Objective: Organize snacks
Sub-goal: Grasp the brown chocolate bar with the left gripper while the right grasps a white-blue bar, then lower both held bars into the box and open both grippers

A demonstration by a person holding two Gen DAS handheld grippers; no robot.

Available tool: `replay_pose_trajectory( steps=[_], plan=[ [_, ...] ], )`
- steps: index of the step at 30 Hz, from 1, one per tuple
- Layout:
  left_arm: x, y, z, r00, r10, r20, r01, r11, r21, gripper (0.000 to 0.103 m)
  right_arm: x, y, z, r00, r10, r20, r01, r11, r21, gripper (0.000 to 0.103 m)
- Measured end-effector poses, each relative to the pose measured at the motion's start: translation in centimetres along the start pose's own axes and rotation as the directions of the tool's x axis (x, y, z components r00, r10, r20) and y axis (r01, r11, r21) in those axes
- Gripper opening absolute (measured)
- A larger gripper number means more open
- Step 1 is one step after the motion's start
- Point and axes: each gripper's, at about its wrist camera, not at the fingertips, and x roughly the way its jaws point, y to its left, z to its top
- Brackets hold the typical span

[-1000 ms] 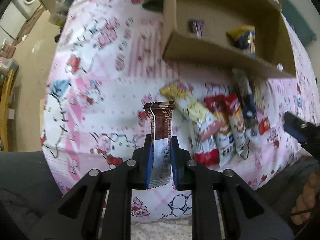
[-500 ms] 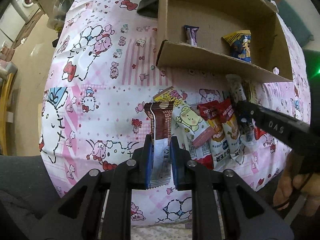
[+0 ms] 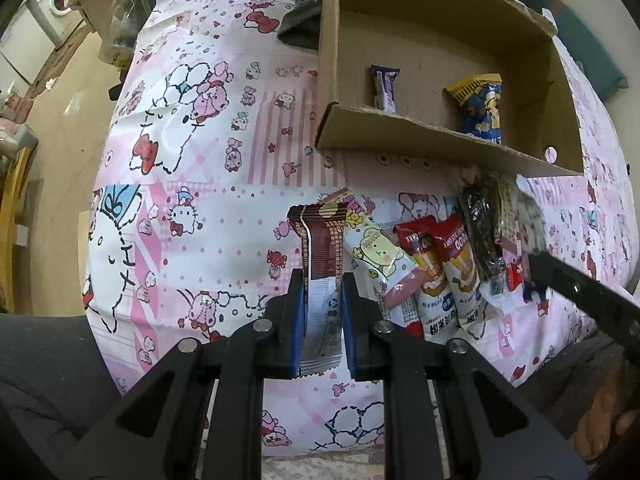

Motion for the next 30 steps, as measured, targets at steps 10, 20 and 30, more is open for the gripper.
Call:
replay_pose_trajectory(
  steps=[10, 20, 30],
  plan=[
    [-5.6, -0.1, 2.6, 0.986, -0.045, 0.162, 0.045, 0.999, 0.002, 0.014, -4.8, 1.6, -0.1, 0.985, 0.133, 0.111, -0.131, 0.991, -0.027, 0.018],
    [-9.7, -2.6, 6.3, 0.950, -0.039, 0.309, 0.012, 0.996, 0.089, 0.014, -6.7, 1.2, 2.9, 0.966, 0.155, 0.205, -0.152, 0.988, -0.031, 0.018],
    [-9.8, -3.9, 11.2, 0.942, -0.041, 0.334, 0.011, 0.996, 0.089, 0.014, -7.8, 0.8, 7.9, 0.945, 0.151, 0.289, -0.146, 0.989, -0.038, 0.018]
  ],
)
